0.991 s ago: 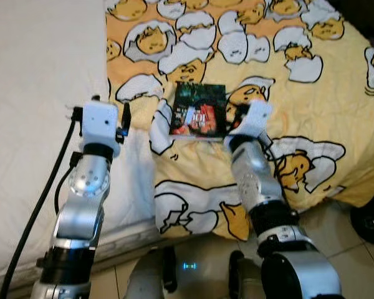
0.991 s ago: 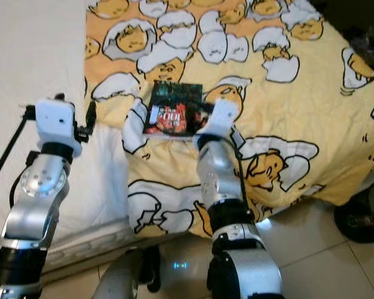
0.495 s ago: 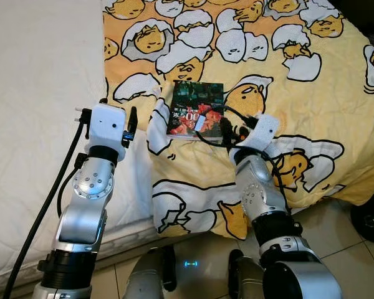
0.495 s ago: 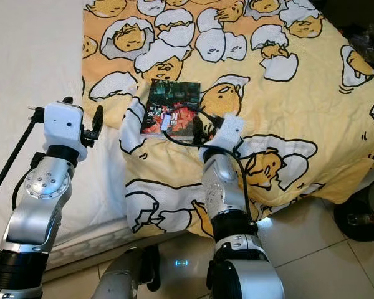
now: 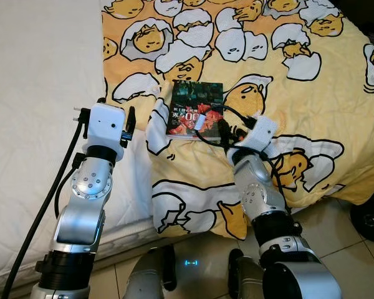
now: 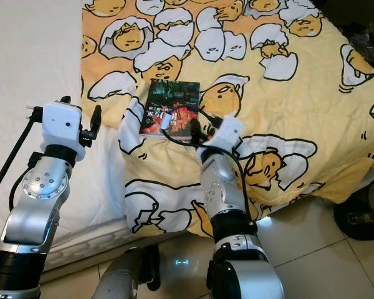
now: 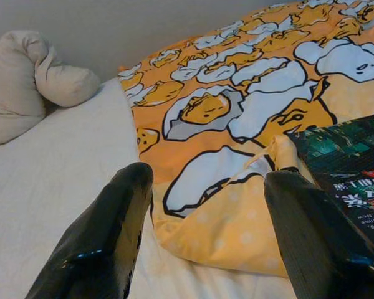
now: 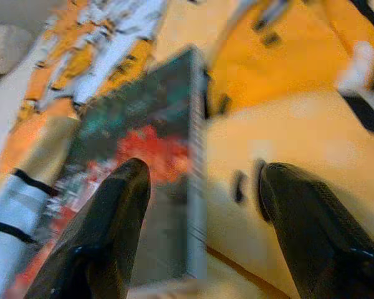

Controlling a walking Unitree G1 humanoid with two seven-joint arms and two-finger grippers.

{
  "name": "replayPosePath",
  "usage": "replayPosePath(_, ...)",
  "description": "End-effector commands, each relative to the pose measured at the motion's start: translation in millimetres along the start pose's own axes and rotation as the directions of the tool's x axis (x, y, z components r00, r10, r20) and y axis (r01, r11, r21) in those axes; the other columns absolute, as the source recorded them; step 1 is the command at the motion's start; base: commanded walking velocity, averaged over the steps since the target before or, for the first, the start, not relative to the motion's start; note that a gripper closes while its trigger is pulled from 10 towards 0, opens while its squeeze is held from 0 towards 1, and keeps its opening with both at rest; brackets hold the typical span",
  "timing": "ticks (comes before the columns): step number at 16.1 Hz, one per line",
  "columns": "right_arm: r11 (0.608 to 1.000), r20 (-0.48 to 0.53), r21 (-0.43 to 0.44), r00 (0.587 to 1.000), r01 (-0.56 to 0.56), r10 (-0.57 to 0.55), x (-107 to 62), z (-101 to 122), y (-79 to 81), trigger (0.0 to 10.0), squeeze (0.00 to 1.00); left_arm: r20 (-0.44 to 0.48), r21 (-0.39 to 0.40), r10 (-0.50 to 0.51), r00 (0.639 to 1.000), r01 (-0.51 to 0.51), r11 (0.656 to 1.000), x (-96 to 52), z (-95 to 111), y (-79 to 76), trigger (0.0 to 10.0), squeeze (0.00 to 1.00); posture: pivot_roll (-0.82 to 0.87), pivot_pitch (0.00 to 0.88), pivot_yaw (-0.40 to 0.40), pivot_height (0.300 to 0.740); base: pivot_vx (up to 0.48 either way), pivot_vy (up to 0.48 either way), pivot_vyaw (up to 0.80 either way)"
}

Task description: Clean up the room

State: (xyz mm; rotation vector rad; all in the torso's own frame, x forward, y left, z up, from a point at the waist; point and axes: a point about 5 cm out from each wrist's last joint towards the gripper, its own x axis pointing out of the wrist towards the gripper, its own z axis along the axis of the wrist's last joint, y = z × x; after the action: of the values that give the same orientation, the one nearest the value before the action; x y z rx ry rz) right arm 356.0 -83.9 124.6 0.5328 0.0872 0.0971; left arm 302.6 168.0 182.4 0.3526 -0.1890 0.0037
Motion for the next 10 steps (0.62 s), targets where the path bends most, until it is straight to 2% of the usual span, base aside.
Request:
replayPosePath(1, 0.992, -0.077, 0.109, 0.994, -0.063, 0.072, -15.3, -38, 45.5, 10.0, 0.00, -0.009, 0.011, -0.004, 1.000, 0.005, 1.000, -4.0, -2, 0.9, 10.0, 0.00, 0.09, 0.290, 0.064, 0.723, 0.000, 0.000, 0.00)
replayPosePath(4, 0.993, -0.072, 0.073, 0.993, -0.092, 0.097, -21.5, -42, 53.9, 10.0, 0.00, -0.007, 0.012, -0.007, 1.000, 0.007, 1.000, -3.5, -2, -0.4, 10.0, 0.00, 0.08, 0.290, 0.063, 0.723, 0.000, 0.000, 0.00)
replayPosePath(8, 0.987, -0.147, 0.132, 0.983, -0.088, 0.107, -30.1, -58, 59.0, 10.0, 0.00, -0.007, 0.014, -0.008, 1.000, 0.008, 1.000, -3.2, -2, -0.5, 10.0, 0.00, 0.08, 0.291, 0.062, 0.723, 0.000, 0.000, 0.00)
replayPosePath(10, 0.986, -0.155, 0.136, 0.981, -0.099, 0.120, -29.3, -60, 63.7, 10.0, 0.00, 0.005, 0.028, -0.023, 1.000, 0.023, 0.999, -4.1, -1, -1.7, 10.0, 0.00, 0.08, 0.292, 0.063, 0.723, 0.000, 0.000, 0.00)
